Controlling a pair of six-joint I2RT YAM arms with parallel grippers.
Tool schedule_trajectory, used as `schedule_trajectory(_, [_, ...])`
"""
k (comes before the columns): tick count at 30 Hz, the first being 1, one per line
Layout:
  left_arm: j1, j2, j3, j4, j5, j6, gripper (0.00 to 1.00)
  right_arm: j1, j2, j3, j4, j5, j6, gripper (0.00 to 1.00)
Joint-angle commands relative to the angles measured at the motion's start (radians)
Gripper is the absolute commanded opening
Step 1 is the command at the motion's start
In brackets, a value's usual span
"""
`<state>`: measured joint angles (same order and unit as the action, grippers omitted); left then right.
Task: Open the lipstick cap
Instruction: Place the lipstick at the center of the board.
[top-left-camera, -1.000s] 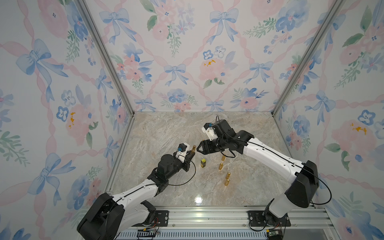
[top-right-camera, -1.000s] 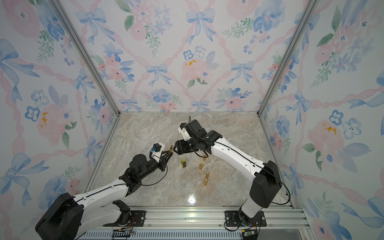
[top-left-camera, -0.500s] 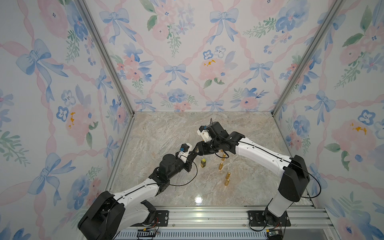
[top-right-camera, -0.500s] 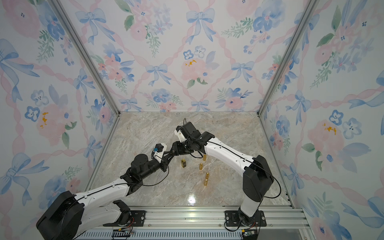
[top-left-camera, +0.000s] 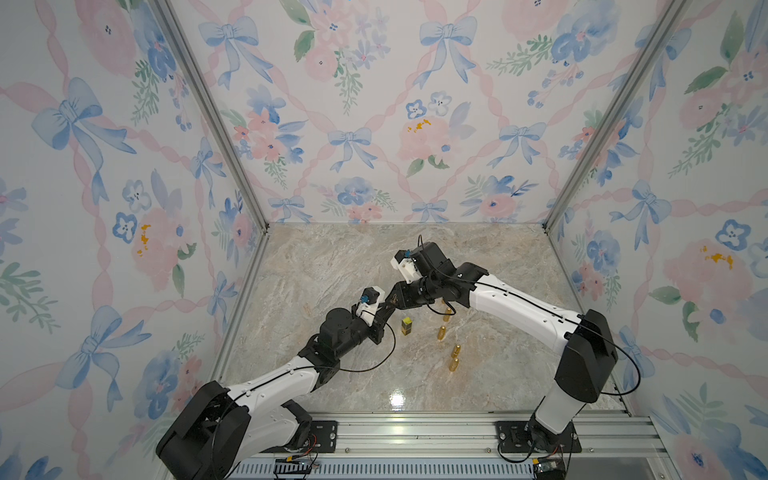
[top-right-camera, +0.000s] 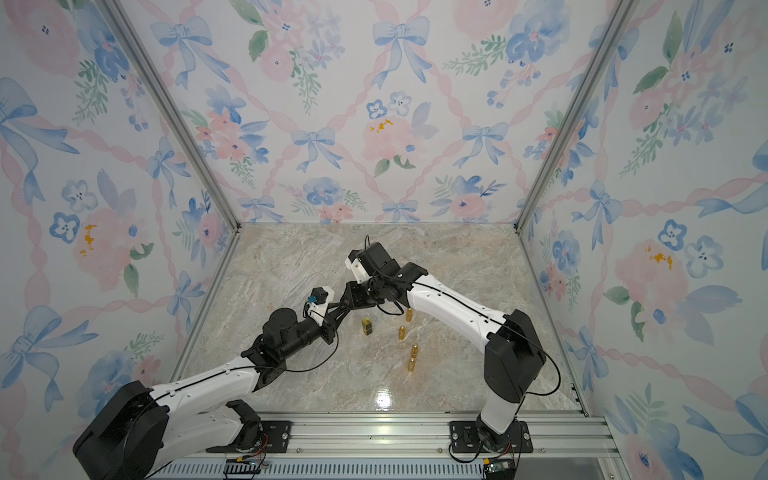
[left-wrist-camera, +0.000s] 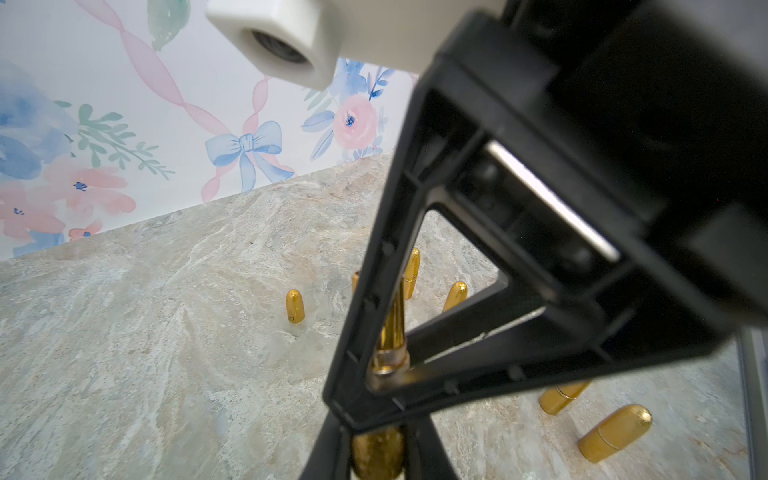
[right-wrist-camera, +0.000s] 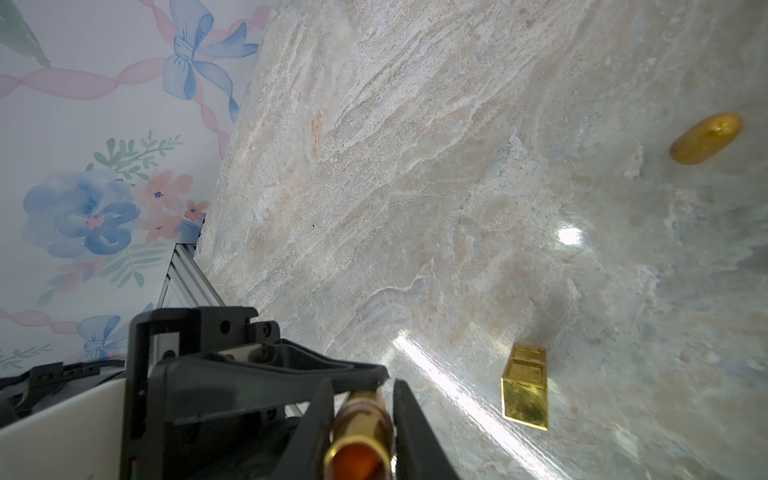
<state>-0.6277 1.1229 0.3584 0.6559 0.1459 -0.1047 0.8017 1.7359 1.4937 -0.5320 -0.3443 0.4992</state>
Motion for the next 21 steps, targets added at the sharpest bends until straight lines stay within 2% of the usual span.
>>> schedule_trajectory(1, [-0.008,0.002,0.023,0.021,-0.005,0.023,0.00,0.010,0.026,0.025,-0.016,0.007,-0.015,0.22])
schedule_trajectory(12, [-0.009,-0.004,0.011,0.021,-0.030,0.019,0.01,0.010,0.027,0.069,-0.055,0.082,-0.057,0.17])
schedule_trajectory(15, [-0.008,-0.009,0.005,0.021,-0.037,0.018,0.13,0.010,0.033,0.093,-0.064,0.108,-0.067,0.16])
schedule_trajectory(19, [-0.007,-0.025,-0.008,0.020,-0.063,0.015,0.41,0.005,0.048,0.127,-0.074,0.167,-0.078,0.16])
schedule_trajectory(21, [-0.009,-0.034,-0.018,0.019,-0.072,0.016,0.50,0.001,0.058,0.137,-0.068,0.191,-0.080,0.16])
